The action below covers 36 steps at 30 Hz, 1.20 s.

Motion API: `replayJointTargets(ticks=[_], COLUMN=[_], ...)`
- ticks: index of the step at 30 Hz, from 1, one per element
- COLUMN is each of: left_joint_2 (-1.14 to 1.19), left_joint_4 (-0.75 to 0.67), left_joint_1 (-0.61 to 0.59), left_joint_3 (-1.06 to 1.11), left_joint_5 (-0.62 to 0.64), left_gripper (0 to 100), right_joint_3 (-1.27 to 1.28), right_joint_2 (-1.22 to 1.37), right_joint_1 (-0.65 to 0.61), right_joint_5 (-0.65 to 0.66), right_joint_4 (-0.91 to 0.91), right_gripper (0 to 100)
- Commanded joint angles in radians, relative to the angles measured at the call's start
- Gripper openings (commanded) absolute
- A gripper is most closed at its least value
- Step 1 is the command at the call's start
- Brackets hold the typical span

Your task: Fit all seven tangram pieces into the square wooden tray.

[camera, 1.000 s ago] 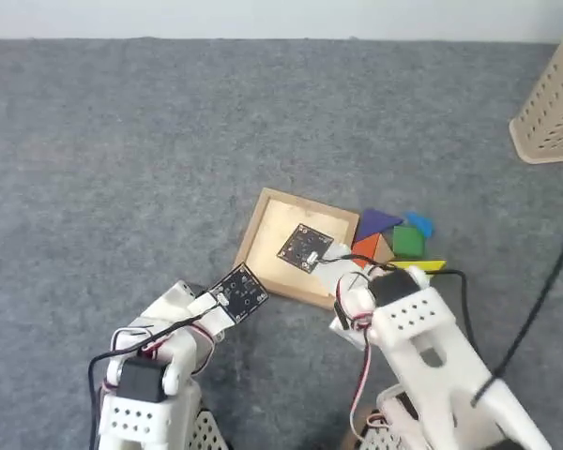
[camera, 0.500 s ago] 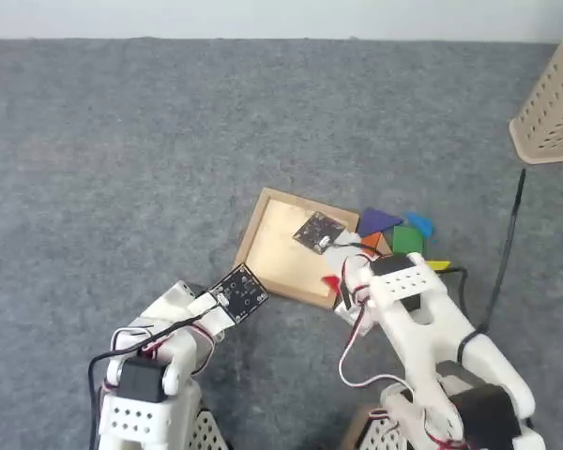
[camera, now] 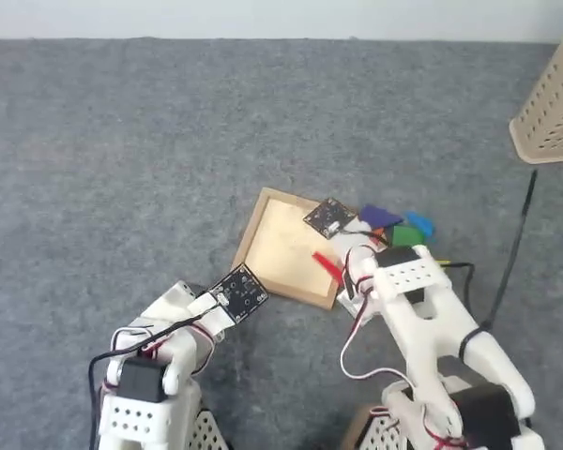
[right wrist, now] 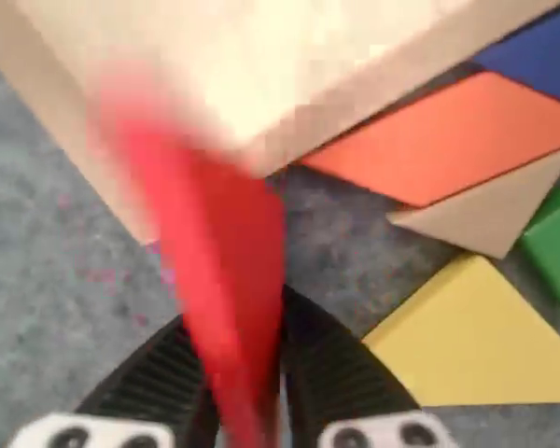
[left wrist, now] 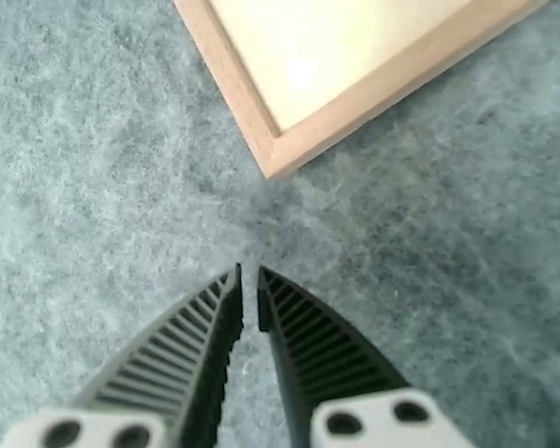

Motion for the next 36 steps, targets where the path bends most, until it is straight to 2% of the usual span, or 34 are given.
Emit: replayJointTargets(ticks=[1,8,13,19,27,34,36], left_joint_2=[-0.017,-0.017,-0.017,-0.017,-0.017,-0.017,-0.017], left_joint_4=[0.005,0.005,0.005,0.005,0.005,0.005,0.005], left_joint_1=[-0.009,-0.009,-0.009,-0.009,-0.009,-0.009,-0.009], left_joint_3=[-0.010,-0.010,-0.010,-0.010,-0.010,-0.010,-0.010], left_joint_5=[-0.012,-0.012,-0.012,-0.012,-0.012,-0.012,-0.012], left_gripper=[3,3,3,3,3,3,3], right_joint_3=[-0.112,-0.299,-0.431,-0.574,-0.783,-0.773,-0.732], right_joint_2=[-0.001,-0.002,0.013,0.077,0.288,0.315,0.272], right_joint_1=[0.010,0.010,-0.001,-0.082,-0.197,-0.111,-0.081], right_joint_5=[-0.017,-0.017,-0.017,-0.021,-0.098,-0.107,-0.057], right_joint_4=[0.076,0.229,0.263,0.298,0.312,0.357,0.352], right_gripper=[0.7,0.7,0.6,0.6,0.6,0.8,0.9])
